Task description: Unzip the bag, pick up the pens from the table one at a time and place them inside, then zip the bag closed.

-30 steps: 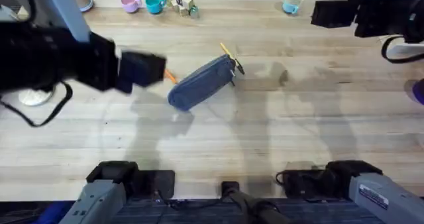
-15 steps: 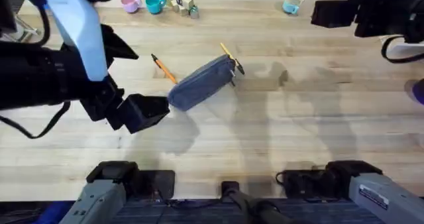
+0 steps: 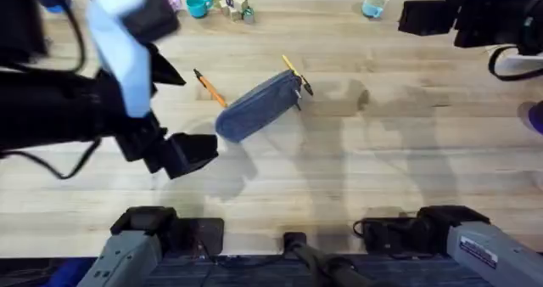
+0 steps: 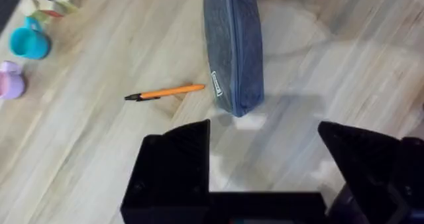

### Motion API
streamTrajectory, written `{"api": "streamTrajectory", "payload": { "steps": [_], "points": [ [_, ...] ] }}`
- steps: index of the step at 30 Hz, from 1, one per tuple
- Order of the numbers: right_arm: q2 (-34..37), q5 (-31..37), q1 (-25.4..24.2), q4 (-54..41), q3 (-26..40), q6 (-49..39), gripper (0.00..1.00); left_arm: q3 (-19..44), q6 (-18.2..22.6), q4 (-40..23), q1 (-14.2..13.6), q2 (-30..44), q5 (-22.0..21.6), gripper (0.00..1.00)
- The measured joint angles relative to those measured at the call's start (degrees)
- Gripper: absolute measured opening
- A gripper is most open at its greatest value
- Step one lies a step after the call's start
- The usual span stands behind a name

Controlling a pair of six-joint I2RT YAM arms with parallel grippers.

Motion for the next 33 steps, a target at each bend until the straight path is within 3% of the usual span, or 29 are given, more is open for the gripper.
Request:
{"api": "streamTrajectory", "payload": {
  "steps": [11, 24, 30, 33],
  "points": [
    [0.00, 0.00, 0.00, -0.02, 0.00, 0.00, 0.996, -13.32, -0.64, 18.03, 0.00, 0.84, 3.08, 0.994],
    [-0.01, 0.00, 0.00, 0.00, 0.00, 0.00, 0.995, -15.85, -1.48, 23.27, 0.00, 18.08, 4.34, 0.983],
    [0.00, 0.00, 0.00, 0.01, 0.00, 0.00, 0.995, -15.89, -1.88, 24.49, 0.00, 22.11, 4.35, 0.679],
    [0.00, 0.00, 0.00, 0.00, 0.00, 0.00, 0.995, -15.89, -2.10, 24.62, 0.00, 22.10, 4.48, 0.384]
  ]
}}
